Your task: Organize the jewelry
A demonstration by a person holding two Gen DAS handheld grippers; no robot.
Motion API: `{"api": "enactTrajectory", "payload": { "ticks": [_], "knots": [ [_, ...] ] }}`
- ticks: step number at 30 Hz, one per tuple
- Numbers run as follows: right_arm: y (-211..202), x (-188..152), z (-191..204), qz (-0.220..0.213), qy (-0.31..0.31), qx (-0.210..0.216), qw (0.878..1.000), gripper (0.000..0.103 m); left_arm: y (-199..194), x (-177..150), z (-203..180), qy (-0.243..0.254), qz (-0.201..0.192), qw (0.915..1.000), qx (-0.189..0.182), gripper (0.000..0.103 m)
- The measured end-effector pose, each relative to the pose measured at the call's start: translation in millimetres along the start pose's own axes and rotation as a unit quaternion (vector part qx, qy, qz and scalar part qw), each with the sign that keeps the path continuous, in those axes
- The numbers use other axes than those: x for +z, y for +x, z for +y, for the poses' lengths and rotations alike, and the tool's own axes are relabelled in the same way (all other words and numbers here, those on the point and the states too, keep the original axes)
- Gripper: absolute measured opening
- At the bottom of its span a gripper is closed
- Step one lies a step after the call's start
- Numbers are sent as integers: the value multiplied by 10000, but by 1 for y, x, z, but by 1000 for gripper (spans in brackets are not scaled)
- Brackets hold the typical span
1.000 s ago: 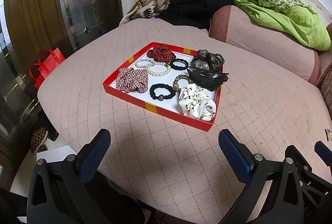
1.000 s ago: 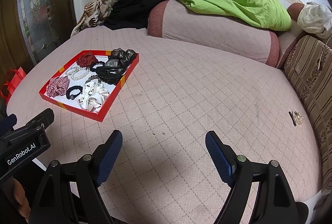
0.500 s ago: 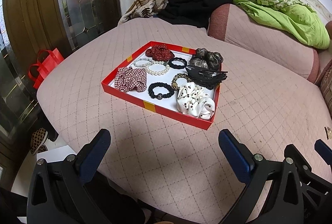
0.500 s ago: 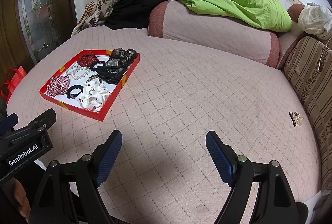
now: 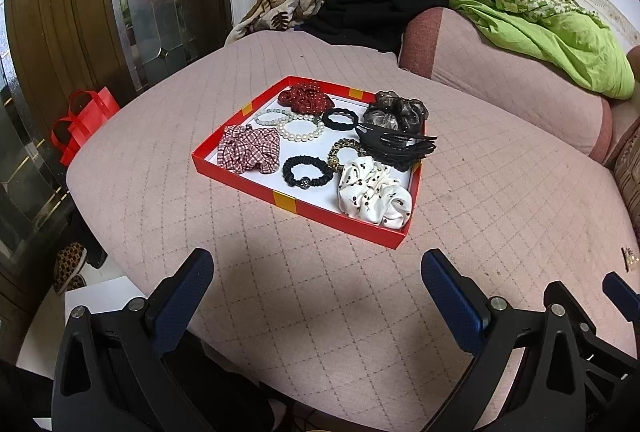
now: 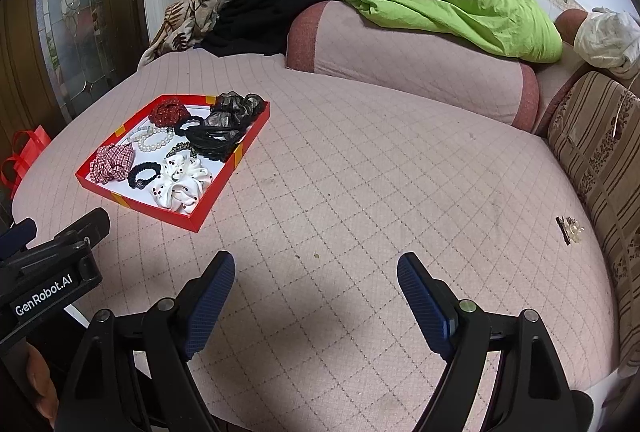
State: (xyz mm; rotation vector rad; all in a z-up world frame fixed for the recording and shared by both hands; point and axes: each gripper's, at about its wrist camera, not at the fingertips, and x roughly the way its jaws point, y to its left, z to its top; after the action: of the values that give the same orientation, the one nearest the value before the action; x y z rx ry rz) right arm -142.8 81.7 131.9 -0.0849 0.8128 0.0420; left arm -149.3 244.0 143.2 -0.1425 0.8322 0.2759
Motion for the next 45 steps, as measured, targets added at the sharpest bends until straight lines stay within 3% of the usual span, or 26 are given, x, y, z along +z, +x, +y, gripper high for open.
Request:
{"api": "enactTrajectory", "payload": {
  "ticks": [45],
  "knots": [
    [3,-1,3,-21,-41,-115,9999,87,7,-6,1,-36,150,9999,-14,103]
  ]
}}
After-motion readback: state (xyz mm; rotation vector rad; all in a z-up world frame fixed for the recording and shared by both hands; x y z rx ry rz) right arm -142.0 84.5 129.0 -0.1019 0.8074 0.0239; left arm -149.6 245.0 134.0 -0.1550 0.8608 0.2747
